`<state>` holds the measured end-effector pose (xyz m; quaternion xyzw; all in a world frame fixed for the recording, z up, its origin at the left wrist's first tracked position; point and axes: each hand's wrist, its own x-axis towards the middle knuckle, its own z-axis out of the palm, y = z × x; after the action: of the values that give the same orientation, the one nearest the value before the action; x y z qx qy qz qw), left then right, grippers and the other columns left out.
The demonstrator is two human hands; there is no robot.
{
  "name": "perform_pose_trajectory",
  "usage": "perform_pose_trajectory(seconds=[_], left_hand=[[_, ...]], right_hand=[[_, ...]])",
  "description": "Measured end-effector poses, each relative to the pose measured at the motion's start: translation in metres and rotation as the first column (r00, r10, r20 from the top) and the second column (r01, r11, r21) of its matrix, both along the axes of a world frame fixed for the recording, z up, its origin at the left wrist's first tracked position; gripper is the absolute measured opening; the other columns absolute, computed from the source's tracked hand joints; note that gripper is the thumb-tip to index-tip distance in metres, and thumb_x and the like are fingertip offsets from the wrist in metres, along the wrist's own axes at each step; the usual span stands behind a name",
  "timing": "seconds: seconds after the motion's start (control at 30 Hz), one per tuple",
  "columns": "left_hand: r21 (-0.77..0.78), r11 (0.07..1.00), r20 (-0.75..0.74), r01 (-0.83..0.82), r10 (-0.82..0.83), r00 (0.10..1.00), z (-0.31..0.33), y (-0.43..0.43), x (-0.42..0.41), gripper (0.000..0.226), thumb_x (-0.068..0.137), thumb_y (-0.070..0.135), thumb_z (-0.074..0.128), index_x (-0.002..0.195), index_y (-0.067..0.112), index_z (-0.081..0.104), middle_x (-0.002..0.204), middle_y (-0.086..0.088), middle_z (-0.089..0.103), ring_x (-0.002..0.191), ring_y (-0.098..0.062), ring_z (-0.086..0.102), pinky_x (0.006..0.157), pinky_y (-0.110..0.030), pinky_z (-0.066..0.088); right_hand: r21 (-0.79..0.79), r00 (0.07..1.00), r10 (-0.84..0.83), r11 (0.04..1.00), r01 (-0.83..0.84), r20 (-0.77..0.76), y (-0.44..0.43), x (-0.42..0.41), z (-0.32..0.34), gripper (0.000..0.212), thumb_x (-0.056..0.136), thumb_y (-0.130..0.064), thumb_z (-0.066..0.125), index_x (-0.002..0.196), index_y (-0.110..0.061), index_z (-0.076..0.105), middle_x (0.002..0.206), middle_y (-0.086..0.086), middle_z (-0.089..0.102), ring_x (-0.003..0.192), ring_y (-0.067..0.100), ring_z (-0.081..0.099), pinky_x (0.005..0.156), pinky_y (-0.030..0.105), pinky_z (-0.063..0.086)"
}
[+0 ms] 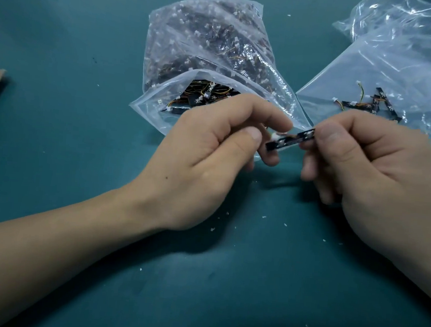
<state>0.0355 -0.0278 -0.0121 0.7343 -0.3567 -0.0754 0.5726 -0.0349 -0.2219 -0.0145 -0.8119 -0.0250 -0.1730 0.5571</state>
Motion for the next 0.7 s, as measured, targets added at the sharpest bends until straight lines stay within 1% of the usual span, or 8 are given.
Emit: perform_pose_trajectory(seconds=[0.1,0.2,0.23,0.37,0.43,0.53,0.6,0.7], left_hand=[[-0.019,1.0,-0.063,0.014,-0.015,0.998,0.0014,-0.0011,0.0011,0.033,0.095,0.001,0.045,0.112,0.017,0.069,0.084,0.0,0.073,0.072,-0.015,0.062,0.067,-0.022,0.047],[-0.005,1.0,-0.032,-0.001,0.001,0.999,0.0007,-0.0027,-0.0018,0.022,0.094,0.006,0.057,0.106,0.02,0.068,0.087,-0.002,0.073,0.075,-0.028,0.067,0.065,-0.042,0.054],[0.014,1.0,0.0,-0.018,0.018,1.0,0.0007,-0.0032,-0.0024,0.018,0.093,0.008,0.061,0.103,0.021,0.068,0.086,-0.002,0.072,0.075,-0.03,0.068,0.065,-0.044,0.054],[0.051,0.998,0.049,-0.038,0.036,0.998,0.0032,-0.0035,-0.0023,0.007,0.096,0.013,0.065,0.098,0.013,0.071,0.073,-0.005,0.067,0.064,-0.024,0.06,0.058,-0.034,0.049],[0.065,0.997,0.043,-0.04,0.037,0.998,0.0041,-0.0031,-0.0021,0.009,0.096,0.016,0.065,0.093,0.01,0.071,0.07,-0.005,0.066,0.061,-0.024,0.058,0.056,-0.034,0.048],[0.078,0.995,0.025,-0.056,0.055,0.998,0.0037,-0.0033,-0.002,0.014,0.095,0.019,0.064,0.088,0.008,0.069,0.069,-0.007,0.065,0.061,-0.027,0.058,0.055,-0.037,0.047],[0.083,0.994,0.013,-0.068,0.068,0.998,0.0033,-0.004,-0.0029,0.017,0.095,0.021,0.064,0.085,0.007,0.067,0.068,-0.01,0.064,0.061,-0.027,0.057,0.054,-0.037,0.046],[0.145,0.988,-0.015,-0.044,0.047,0.999,0.0039,-0.0034,-0.0023,0.024,0.093,0.024,0.062,0.077,0.007,0.062,0.065,-0.011,0.062,0.057,-0.02,0.052,0.054,-0.029,0.04]], right_hand=[[0.028,1.0,-0.011,1.0,0.011,0.01,-0.0014,0.0011,0.0,0.025,0.106,-0.032,0.053,0.086,-0.024,0.066,0.068,0.001,0.069,0.039,0.015,0.049,0.041,0.02,0.038],[-0.005,1.0,0.012,1.0,-0.012,0.008,0.0005,0.0002,-0.0003,0.023,0.102,-0.035,0.055,0.084,-0.027,0.066,0.068,-0.001,0.069,0.04,0.016,0.051,0.042,0.02,0.039],[-0.016,1.0,0.018,1.0,-0.018,0.002,0.0009,0.0001,-0.0003,0.023,0.101,-0.036,0.055,0.082,-0.027,0.066,0.068,-0.001,0.069,0.041,0.016,0.052,0.043,0.02,0.04],[-0.059,0.995,0.071,0.995,-0.075,-0.068,0.0004,-0.0012,0.0005,0.024,0.098,-0.039,0.055,0.085,-0.023,0.068,0.069,-0.003,0.07,0.045,0.016,0.055,0.046,0.026,0.044],[-0.13,0.992,0.095,0.986,-0.105,-0.083,0.0011,-0.0023,0.001,0.024,0.098,-0.04,0.056,0.086,-0.023,0.069,0.069,-0.005,0.07,0.048,0.016,0.055,0.048,0.029,0.045],[-0.207,0.99,0.115,0.97,-0.13,-0.083,0.0034,-0.0034,0.0015,0.024,0.098,-0.04,0.055,0.086,-0.024,0.069,0.07,-0.009,0.069,0.052,0.013,0.057,0.05,0.02,0.044],[-0.247,0.991,0.11,0.961,-0.126,-0.077,0.0036,-0.0032,0.0016,0.024,0.099,-0.04,0.054,0.085,-0.024,0.067,0.07,-0.01,0.07,0.053,0.014,0.058,0.051,0.018,0.043],[-0.313,0.987,0.137,0.937,-0.158,-0.087,0.0015,-0.0035,0.0017,0.021,0.101,-0.031,0.06,0.082,-0.025,0.066,0.07,-0.012,0.07,0.055,0.009,0.059,0.054,0.011,0.039]])
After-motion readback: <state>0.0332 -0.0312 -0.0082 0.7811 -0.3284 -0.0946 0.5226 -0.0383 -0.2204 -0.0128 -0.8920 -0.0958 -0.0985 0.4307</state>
